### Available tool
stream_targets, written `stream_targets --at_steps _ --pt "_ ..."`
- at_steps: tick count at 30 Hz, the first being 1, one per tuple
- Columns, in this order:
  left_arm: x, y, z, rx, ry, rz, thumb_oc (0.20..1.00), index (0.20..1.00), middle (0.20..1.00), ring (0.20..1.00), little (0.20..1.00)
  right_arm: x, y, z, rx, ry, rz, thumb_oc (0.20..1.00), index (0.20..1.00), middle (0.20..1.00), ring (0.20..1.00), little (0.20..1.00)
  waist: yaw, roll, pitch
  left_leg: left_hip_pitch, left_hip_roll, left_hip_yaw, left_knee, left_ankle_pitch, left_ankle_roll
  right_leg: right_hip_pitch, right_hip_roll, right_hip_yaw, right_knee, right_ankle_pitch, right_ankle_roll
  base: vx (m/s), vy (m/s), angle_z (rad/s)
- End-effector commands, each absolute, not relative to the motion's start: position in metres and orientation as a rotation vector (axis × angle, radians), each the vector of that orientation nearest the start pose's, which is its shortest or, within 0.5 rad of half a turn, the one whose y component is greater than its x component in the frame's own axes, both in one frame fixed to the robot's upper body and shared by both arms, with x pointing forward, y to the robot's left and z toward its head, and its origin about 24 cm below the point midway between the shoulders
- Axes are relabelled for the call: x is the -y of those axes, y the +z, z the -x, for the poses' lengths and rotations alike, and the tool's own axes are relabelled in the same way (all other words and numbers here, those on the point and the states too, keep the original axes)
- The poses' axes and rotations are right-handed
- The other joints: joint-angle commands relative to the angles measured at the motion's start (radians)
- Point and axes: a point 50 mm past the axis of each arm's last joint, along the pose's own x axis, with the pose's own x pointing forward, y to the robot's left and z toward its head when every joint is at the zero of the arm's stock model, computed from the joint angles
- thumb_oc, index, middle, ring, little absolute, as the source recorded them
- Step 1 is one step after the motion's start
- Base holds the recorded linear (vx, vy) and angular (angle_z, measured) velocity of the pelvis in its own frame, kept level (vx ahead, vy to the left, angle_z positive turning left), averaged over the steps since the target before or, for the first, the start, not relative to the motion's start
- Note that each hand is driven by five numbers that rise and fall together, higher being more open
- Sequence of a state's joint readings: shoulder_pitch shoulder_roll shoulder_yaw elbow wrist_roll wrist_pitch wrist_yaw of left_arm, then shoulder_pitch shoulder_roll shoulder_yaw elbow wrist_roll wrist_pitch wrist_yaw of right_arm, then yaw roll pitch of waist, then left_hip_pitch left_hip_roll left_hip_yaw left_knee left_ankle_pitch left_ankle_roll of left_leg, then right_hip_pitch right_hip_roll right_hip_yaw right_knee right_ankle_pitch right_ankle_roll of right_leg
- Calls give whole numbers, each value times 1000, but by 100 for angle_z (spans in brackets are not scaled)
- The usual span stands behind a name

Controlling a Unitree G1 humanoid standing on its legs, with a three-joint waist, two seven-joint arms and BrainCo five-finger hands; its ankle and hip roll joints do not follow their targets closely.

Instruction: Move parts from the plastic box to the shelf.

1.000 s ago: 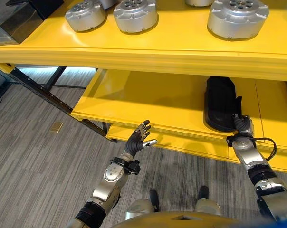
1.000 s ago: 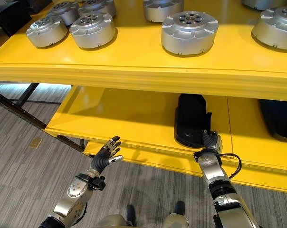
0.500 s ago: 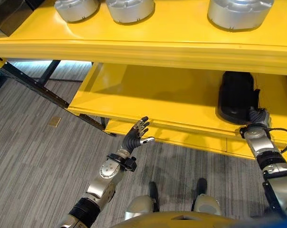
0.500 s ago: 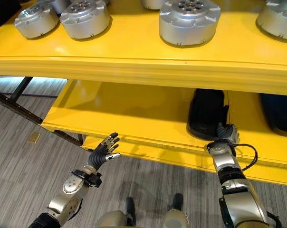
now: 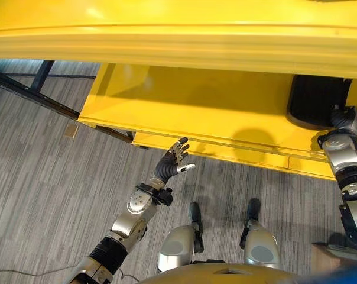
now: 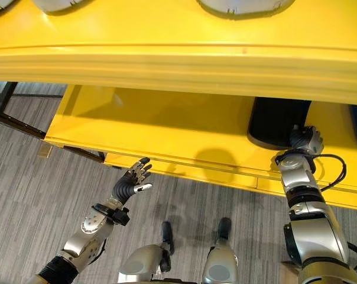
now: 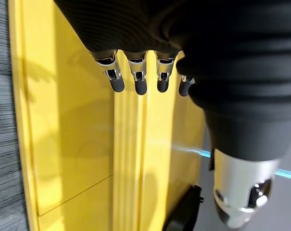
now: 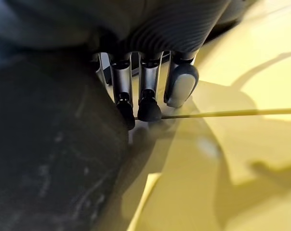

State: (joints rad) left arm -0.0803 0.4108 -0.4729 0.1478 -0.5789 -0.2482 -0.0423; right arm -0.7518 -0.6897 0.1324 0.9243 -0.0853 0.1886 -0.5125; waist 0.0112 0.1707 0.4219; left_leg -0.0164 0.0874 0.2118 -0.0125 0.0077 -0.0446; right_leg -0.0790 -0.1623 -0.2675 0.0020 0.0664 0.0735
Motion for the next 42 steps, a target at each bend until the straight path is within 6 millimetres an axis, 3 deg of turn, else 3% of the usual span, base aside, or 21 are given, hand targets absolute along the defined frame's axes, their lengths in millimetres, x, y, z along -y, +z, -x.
stream_targets --at_steps 1,7,14,36,37,38,39,40,42 --pt "-124 49 -244 107 -458 191 1000 1000 1000 1000 1000 344 170 -355 -64 -780 934 200 200 200 200 200 33 4 -4 -72 -3 -45 34 88 -4 -77 36 50 248 -139 -52 -68 -49 -5" --pt "-126 52 -245 119 -462 185 1000 1000 1000 1000 1000 343 180 -358 -24 -789 957 200 200 200 200 200 40 7 16 -102 -3 -48 55 86 -4 -110 34 48 277 -146 -54 -36 -33 -1" --pt "-125 53 -246 133 -477 168 1000 1000 1000 1000 1000 335 207 -367 53 -789 1026 200 200 200 200 200 54 13 49 -150 -2 -55 91 79 -4 -169 33 51 334 -160 -60 -33 -34 0" --pt "-125 56 -250 139 -491 108 1000 1000 1000 1000 1000 332 228 -370 101 -871 1052 200 200 200 200 200 71 -1 79 -192 8 -62 108 83 -6 -211 38 53 374 -169 -62 -4 -10 0" --pt "-126 54 -249 129 -494 110 1000 1000 1000 1000 1000 334 229 -369 100 -887 1032 357 357 357 357 357 72 -3 79 -193 8 -61 109 82 -5 -213 38 53 377 -170 -62 0 0 0" --pt "-126 54 -249 129 -494 110 1000 1000 1000 1000 1000 335 229 -369 100 -888 1031 357 357 357 357 357 72 -3 79 -194 8 -61 109 82 -5 -213 37 53 377 -170 -62 -4 -31 2" --pt "-126 53 -249 127 -497 107 1000 1000 1000 1000 1000 335 229 -368 104 -899 1011 580 580 580 580 580 73 -5 81 -196 8 -62 111 81 -5 -216 37 53 380 -171 -61 -8 -31 1" --pt "-126 52 -248 125 -500 100 1000 1000 1000 1000 1000 337 229 -367 110 -920 1001 1000 1000 1000 1000 1000 71 -7 82 -198 9 -62 113 79 -5 -218 37 52 383 -172 -60 -7 -33 1" --pt "-125 52 -248 126 -502 96 1000 1000 1000 1000 1000 339 229 -365 114 -939 989 1000 1000 1000 1000 1000 70 -7 81 -198 9 -62 114 78 -4 -219 38 54 384 -173 -61 0 0 0"
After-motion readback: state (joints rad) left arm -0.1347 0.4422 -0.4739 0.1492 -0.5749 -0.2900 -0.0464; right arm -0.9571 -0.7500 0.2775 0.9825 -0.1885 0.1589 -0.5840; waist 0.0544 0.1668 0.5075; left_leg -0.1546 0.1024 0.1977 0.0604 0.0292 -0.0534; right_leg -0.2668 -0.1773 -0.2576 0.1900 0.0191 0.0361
